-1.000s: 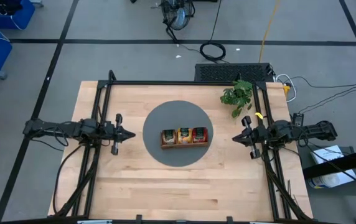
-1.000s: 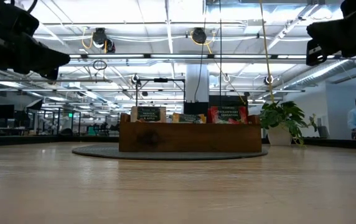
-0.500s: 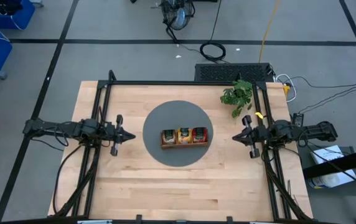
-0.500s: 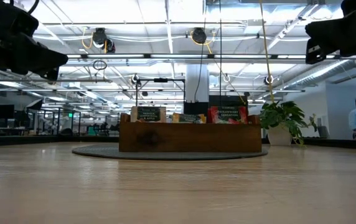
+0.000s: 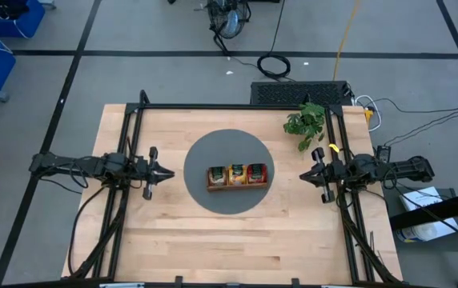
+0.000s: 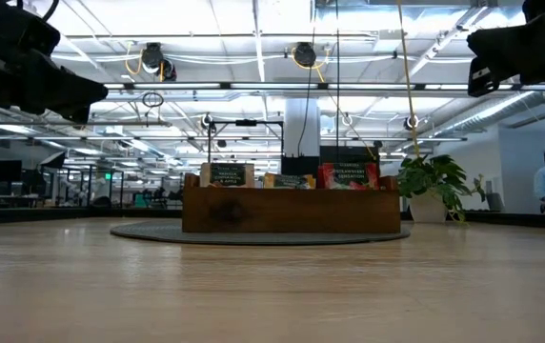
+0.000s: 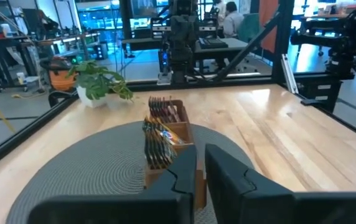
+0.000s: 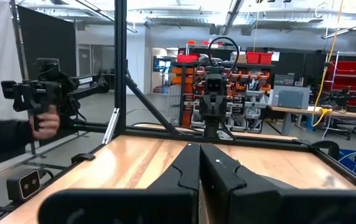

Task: Pick & Place Tea
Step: Return to Home Position

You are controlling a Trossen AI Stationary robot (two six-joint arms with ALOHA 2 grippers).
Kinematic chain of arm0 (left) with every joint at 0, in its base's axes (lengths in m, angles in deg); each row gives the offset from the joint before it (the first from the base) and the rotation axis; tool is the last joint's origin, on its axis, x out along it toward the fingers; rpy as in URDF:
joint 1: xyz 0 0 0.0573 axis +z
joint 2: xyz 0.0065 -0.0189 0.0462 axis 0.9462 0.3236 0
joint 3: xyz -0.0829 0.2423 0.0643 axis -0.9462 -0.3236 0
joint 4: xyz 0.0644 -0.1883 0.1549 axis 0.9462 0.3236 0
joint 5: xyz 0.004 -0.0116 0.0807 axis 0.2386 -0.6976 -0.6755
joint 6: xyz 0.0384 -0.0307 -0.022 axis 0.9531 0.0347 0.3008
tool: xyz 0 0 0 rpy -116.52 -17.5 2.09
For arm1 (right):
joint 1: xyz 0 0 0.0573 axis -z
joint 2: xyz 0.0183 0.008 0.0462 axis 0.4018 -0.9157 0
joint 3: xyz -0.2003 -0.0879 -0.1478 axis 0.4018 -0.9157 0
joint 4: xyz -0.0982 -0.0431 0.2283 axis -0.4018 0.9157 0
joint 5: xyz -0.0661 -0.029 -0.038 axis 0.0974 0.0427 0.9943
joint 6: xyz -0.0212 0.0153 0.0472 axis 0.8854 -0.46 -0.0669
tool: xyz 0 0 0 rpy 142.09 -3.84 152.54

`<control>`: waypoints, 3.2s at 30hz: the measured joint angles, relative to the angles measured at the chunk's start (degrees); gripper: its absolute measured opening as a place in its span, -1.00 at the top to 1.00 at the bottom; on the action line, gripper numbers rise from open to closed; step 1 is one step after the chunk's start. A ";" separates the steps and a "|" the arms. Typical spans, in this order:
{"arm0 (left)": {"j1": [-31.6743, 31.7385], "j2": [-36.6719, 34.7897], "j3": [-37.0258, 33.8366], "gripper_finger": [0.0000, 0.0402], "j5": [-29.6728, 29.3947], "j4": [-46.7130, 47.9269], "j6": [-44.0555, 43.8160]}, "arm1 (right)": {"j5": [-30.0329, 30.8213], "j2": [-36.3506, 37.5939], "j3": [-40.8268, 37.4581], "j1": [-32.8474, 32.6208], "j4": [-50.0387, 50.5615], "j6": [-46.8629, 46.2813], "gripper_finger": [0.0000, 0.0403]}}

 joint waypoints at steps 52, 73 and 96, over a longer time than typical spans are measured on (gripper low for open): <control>0.00 0.00 -0.01 0.78 0.02 -1.74 -0.43 | -0.07 -0.02 -0.02 0.01 0.00 -0.07 1.00; 0.00 0.00 0.03 0.77 -0.01 -1.74 -0.39 | -0.09 -0.02 -0.04 0.00 0.00 -0.09 1.00; 0.00 0.00 0.03 0.77 -0.07 -1.74 -0.36 | -0.07 -0.02 -0.04 0.02 0.00 -0.07 1.00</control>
